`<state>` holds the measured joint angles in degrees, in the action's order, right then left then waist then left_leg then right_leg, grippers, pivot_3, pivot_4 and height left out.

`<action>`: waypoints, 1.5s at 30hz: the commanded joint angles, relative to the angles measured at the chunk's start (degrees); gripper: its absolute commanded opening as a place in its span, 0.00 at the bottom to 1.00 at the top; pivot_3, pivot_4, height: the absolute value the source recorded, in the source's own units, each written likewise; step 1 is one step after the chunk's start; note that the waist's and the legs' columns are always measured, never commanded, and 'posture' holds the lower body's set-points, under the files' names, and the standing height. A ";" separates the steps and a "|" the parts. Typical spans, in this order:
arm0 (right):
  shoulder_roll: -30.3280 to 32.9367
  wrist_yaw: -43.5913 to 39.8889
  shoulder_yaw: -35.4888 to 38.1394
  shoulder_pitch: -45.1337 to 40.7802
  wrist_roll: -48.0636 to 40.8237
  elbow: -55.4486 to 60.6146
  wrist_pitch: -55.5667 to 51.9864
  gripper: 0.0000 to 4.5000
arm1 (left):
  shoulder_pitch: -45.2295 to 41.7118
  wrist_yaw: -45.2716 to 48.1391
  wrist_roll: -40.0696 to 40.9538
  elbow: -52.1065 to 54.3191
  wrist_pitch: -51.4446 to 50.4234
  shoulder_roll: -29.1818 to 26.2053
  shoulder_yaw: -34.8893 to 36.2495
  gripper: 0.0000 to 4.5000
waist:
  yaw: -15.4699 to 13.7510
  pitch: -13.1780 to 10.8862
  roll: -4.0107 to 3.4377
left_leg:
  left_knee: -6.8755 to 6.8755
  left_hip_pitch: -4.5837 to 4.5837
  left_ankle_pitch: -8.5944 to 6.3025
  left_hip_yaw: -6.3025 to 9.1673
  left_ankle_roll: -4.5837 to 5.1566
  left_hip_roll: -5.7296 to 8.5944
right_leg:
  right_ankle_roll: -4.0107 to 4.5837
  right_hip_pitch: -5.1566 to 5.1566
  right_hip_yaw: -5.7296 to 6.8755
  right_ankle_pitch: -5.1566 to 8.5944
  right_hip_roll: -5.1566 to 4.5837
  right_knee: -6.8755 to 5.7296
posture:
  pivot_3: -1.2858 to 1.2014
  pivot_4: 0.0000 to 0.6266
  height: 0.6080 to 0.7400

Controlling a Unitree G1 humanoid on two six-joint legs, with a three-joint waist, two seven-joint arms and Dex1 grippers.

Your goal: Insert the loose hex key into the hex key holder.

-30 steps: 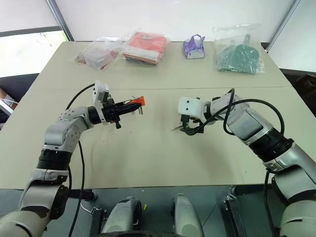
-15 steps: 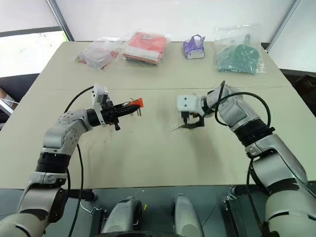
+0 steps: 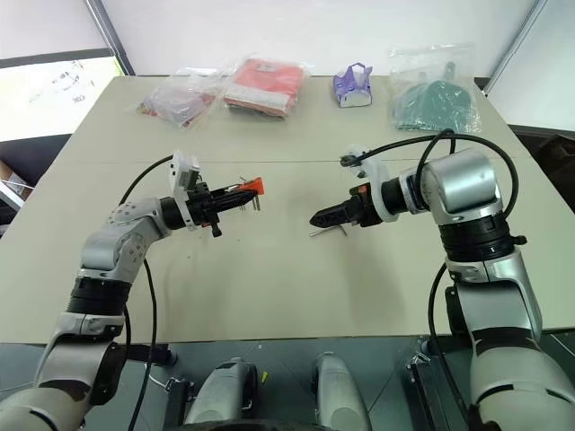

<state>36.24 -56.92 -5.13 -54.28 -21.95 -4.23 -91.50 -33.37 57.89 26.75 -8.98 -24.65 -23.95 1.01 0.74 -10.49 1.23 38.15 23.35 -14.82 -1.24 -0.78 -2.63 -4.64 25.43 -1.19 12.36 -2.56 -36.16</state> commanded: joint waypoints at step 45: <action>-12.67 44.24 -3.04 5.51 -10.29 -12.15 13.56 0.99 | 2.50 -3.70 -1.00 3.52 2.42 2.63 -0.50 0.00 | 0.26 0.37 0.36 | -0.03 -0.18 0.00 0.03 0.01 -0.05 | -0.01 -0.22 -0.01 0.01 0.08 0.05 | 0.52 0.24 1.00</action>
<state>24.11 -12.69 -6.67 -49.85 -34.77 -12.93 -78.33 -30.86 54.46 25.50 -7.67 -23.19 -21.71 0.71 1.00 -10.11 1.58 38.12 23.13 -14.83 -1.21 -0.77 -2.69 -4.64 25.18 -1.21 12.37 -2.48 -36.11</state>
